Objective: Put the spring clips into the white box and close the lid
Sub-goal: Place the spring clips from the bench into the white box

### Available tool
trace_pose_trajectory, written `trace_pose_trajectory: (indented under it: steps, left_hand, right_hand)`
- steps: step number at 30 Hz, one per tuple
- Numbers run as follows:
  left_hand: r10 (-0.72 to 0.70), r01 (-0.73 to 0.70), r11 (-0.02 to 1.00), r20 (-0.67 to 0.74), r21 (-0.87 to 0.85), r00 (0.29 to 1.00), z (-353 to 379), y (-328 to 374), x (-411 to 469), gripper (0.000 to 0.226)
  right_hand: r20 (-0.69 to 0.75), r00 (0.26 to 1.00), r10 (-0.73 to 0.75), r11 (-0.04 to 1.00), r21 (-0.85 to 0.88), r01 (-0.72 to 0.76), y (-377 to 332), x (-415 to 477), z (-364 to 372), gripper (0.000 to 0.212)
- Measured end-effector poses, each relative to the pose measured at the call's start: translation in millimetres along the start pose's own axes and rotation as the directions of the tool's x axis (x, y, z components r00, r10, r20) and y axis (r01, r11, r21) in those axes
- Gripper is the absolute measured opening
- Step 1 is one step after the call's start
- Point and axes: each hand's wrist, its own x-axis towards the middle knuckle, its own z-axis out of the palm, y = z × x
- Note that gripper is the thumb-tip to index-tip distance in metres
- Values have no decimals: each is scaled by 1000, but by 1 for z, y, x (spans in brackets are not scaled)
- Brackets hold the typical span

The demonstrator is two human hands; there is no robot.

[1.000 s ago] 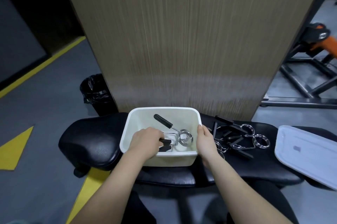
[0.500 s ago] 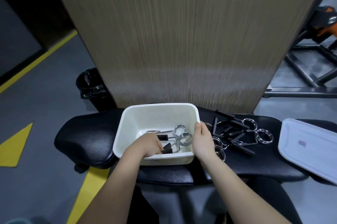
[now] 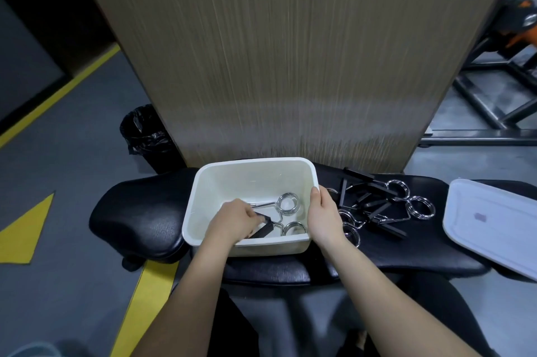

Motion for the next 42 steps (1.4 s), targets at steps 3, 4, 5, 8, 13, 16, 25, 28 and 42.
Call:
trace_pose_trajectory:
  steps: [3,4,5,8,13,16,25,28,42]
  left_hand:
    - [165,-172,985,-234,-9,958,-3,6,-13,24]
    - [212,-222,975,-277,-4,937,-3,7,-18,24]
    - [265,-274,962,-291,9,919,-4,8,-24,25]
    - [440,-418,898,-226,139,869,-5,8,-38,29]
    - [501,-435,836,-143,335,853,-1,26,-56,41]
    - [442,-403,871,-92,280,892,13,44,-64,57]
    - [379,-355,812,43,464,924,34,52,-50,81]
    - [367,-360,811,77,462,927,31,55,-48,80]
    - [309,-307,819,77,484,948,31,57,-49,81]
  right_hand:
    - [11,1000,14,1000,22,-14,-3,-1,-2,36]
    - [21,1000,23,999,33,-23,-5,-2,-3,36]
    - [36,999,30,999,38,-31,-7,-3,-5,37]
    - [129,988,79,991,95,-91,-6,-1,-8,37]
    - [286,944,166,976,92,-199,-3,8,-27,57]
    - [72,996,55,997,-50,-52,5,6,-52,52]
    - [-189,971,-144,816,-578,9,70,71,-121,51]
    - [-115,988,-99,729,-684,-7,81,86,-115,48]
    - [-253,725,-641,722,-520,456,30,66,-148,19]
